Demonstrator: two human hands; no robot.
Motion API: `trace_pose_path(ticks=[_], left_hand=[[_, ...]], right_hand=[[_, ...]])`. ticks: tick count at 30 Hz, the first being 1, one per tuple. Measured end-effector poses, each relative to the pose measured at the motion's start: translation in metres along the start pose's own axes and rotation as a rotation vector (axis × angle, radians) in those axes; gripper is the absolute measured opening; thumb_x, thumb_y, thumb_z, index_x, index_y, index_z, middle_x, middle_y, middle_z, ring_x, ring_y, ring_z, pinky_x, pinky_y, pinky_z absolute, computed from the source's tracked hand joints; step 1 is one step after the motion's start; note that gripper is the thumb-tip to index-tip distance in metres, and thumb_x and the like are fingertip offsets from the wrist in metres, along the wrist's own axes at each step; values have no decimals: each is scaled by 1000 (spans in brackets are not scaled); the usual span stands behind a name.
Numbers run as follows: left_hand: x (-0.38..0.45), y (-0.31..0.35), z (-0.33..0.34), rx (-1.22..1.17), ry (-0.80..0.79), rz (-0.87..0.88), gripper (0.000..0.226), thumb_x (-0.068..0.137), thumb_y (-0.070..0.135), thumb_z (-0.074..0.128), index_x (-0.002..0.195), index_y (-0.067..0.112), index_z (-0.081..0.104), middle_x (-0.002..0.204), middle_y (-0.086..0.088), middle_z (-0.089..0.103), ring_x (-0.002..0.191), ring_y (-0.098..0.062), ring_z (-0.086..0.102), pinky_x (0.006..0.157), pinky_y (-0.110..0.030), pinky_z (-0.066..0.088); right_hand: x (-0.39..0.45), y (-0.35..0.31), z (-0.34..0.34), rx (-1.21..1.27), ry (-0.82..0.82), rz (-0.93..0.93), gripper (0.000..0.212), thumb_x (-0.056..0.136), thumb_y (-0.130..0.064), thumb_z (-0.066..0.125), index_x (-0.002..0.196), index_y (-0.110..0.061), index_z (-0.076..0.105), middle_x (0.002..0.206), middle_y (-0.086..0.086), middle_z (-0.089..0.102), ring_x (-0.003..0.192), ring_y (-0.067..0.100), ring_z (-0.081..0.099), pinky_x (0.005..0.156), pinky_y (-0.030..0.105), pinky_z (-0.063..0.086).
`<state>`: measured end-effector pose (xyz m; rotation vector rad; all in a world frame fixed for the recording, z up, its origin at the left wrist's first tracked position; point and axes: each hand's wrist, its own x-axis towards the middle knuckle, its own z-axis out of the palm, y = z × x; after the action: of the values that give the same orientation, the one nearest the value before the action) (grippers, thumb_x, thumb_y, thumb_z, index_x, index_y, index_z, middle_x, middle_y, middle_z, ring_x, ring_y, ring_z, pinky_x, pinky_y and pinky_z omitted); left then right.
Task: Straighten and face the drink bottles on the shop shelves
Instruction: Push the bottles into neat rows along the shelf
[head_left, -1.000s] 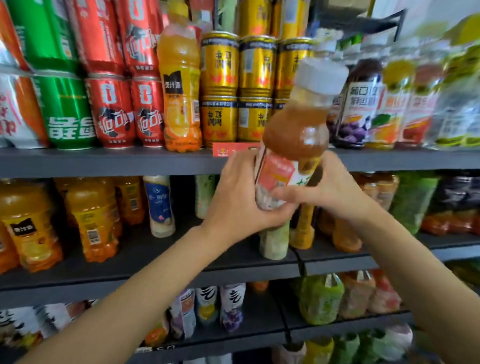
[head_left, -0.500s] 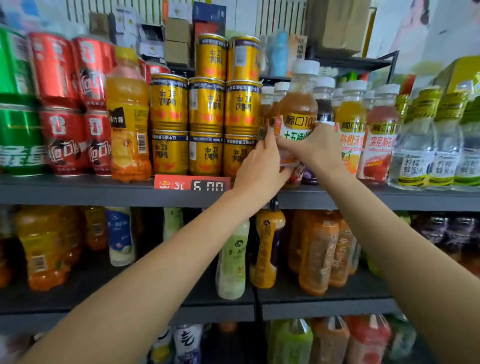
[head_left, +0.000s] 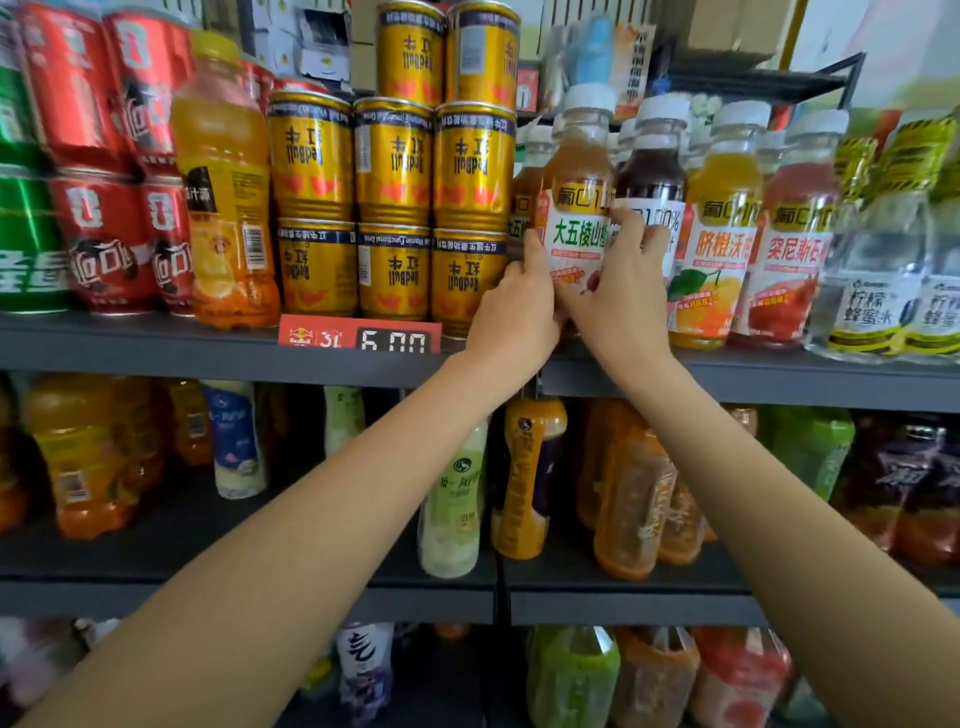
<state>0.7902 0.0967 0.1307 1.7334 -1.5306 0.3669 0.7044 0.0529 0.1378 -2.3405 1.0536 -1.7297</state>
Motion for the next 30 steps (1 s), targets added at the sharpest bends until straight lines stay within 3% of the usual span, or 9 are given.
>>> trace_pose_path(ticks=[3,6,8,11,15,18,20,25,30], left_hand=[[-21,-10,-8,-100,93,58,57,92,13,54,143,12,29,134,-4,50,117,-16,53,95,-30,44],[-64,-31,-16,-269,311,216,34,88,1,50,122,7,52,113,4,56,100,-7,55,86,-16,45],[-97,-54,-12,-260,394,283,23,84,-3,48,104,4,59,96,3,57,86,-10,55,77,-20,46],[-139,-90,5,-129,325,313,18,82,1,45,88,4,61,82,-3,58,76,-15,54,70,-33,46],[-164,-134,16,-17,116,198,23,81,12,40,92,9,60,86,-2,57,80,-18,53,77,-29,39],[-168,-161,14,10,8,105,29,80,17,36,98,11,57,92,-1,56,88,-19,54,80,-24,31],[-169,-178,9,18,-43,68,24,82,11,43,102,10,57,97,-3,55,92,-22,55,82,-26,32],[-173,-226,-11,-65,-37,-8,27,79,-2,56,105,6,57,101,-8,54,95,-27,53,83,-44,45],[-180,-272,-26,-90,-31,-108,29,81,1,59,110,4,56,107,-11,52,102,-27,51,90,-38,42]], right_hand=[[-19,-2,-12,99,29,-33,49,83,-12,66,126,-4,43,124,11,39,88,3,44,69,0,37],[-58,-6,-18,186,160,-237,20,86,-7,58,105,-2,55,101,4,50,77,13,55,63,18,47],[-93,-7,-8,216,97,-307,12,86,-12,54,94,-4,59,82,1,56,66,10,53,58,22,45],[-141,-1,25,100,-109,-273,18,85,-25,54,93,-9,59,74,-8,55,57,5,48,51,30,48],[-168,9,69,-127,-406,30,71,78,-45,69,130,-6,40,123,11,50,92,31,61,63,41,52],[-172,1,91,-174,-576,262,66,76,-54,68,112,-9,37,109,10,60,97,31,61,59,33,42],[-175,-5,100,-247,-597,354,61,77,-55,66,104,-8,37,101,10,63,94,29,62,53,30,31],[-180,-20,106,-235,-507,438,61,77,-51,69,107,-4,43,101,12,63,97,30,60,63,30,27],[-192,-54,130,-133,-503,442,61,72,-51,73,102,-6,43,99,13,64,86,30,63,68,38,50]])
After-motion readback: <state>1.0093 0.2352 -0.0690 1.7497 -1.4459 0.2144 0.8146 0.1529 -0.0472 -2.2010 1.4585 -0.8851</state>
